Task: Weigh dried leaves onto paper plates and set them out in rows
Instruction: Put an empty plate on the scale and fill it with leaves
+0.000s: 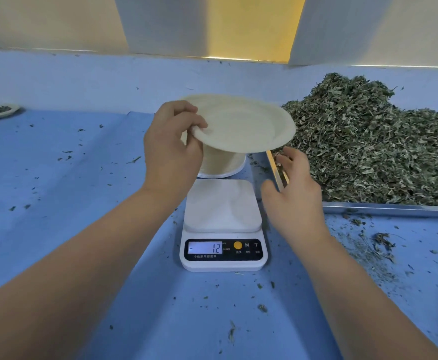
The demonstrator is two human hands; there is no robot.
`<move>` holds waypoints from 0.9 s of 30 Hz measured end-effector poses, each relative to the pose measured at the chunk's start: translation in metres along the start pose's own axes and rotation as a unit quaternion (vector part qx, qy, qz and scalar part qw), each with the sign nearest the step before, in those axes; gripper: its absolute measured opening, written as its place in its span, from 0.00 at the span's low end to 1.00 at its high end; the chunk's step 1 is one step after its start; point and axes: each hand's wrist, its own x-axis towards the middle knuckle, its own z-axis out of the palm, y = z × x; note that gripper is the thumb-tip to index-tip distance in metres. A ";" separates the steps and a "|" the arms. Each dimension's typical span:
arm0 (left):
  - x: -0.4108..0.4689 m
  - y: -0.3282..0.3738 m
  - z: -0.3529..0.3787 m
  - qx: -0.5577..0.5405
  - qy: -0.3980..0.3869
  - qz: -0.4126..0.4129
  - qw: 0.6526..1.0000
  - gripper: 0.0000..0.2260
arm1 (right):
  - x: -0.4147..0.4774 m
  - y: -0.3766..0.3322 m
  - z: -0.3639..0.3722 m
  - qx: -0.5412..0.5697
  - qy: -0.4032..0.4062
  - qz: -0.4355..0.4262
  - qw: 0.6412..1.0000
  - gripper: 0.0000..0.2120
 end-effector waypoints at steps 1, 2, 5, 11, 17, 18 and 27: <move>-0.008 0.000 -0.005 -0.012 -0.003 -0.017 1.000 0.12 | 0.000 -0.001 -0.001 0.029 0.011 0.012 0.999 0.28; -0.015 -0.001 -0.009 -0.022 -0.007 -0.031 0.999 0.12 | 0.000 -0.002 -0.002 0.055 0.023 0.020 0.998 0.28; -0.035 -0.004 -0.022 -0.042 -0.026 -0.049 0.998 0.14 | -0.001 -0.003 -0.004 0.092 0.045 0.003 0.995 0.30; -0.058 -0.019 -0.037 -0.045 -0.054 -0.102 0.992 0.15 | -0.001 0.002 0.000 0.056 0.023 -0.054 0.997 0.19; -0.060 -0.032 -0.038 -0.125 -0.077 -0.238 0.960 0.11 | -0.001 0.005 -0.006 -0.107 -0.061 -0.094 0.988 0.19; -0.060 -0.035 -0.039 -0.135 -0.081 -0.257 0.954 0.12 | -0.001 0.004 -0.008 -0.129 -0.076 -0.097 0.984 0.19; -0.065 -0.052 -0.044 -0.098 -0.146 -0.275 0.945 0.18 | -0.002 0.003 -0.013 -0.224 -0.135 -0.081 0.962 0.23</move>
